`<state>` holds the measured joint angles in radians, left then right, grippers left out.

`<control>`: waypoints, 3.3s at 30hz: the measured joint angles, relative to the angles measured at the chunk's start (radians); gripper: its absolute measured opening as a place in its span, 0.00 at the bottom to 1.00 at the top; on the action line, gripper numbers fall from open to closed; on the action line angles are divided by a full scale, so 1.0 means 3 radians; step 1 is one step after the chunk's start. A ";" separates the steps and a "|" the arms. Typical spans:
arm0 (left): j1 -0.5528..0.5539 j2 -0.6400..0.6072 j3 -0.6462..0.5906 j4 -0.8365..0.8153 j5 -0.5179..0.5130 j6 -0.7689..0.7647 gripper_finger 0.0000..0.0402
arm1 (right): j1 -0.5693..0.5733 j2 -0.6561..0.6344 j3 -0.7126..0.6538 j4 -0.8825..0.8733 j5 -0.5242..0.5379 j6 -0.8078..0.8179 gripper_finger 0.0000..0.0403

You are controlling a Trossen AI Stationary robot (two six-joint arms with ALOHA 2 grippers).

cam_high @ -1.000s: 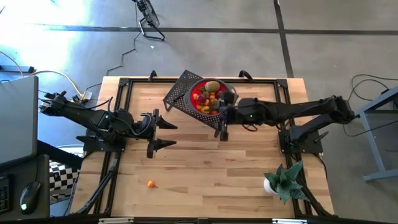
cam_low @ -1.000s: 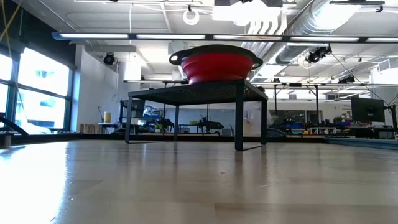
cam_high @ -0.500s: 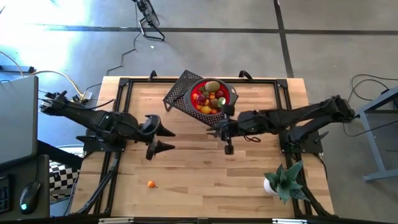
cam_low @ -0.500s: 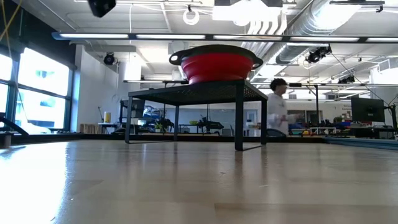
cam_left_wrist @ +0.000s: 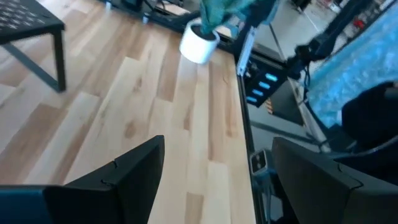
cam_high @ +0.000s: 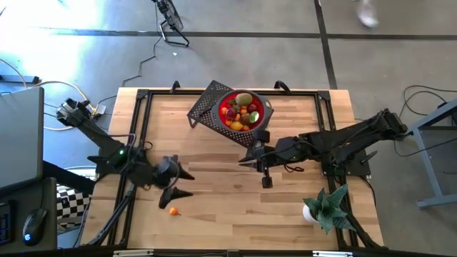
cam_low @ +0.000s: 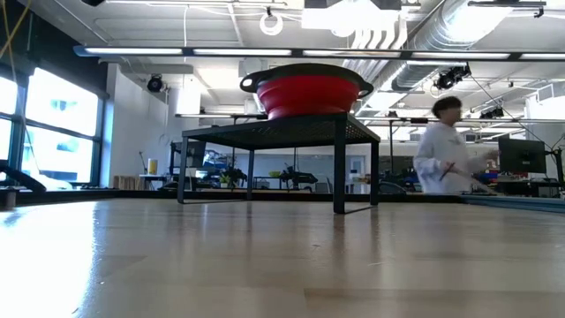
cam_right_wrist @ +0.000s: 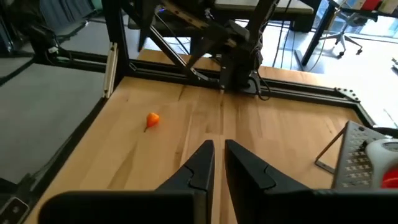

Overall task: Pick & Place Fruit
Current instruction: Put the pear into the strainer bowl on the shelf

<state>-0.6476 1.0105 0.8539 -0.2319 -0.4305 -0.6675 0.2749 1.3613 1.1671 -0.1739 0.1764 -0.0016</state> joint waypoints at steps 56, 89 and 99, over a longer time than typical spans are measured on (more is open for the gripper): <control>-0.0862 0.1812 0.0003 -0.1062 0.0691 -0.1631 0.73 | 0.0029 0.0612 -0.0001 0.0396 0.0014 0.0375 0.08; -0.0853 0.1974 0.0001 -0.0953 0.0772 -0.1631 0.49 | 0.0029 0.0608 -0.0001 0.0397 0.0014 0.0370 0.08; -0.0853 0.1974 0.0001 -0.0691 0.0904 -0.1631 0.32 | 0.0029 0.0608 -0.0001 0.0397 0.0014 0.0357 0.08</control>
<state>-0.9035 1.6028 0.8543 -0.4393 -0.1593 -1.1568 0.2836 1.5436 1.1667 -0.0547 0.1806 0.1056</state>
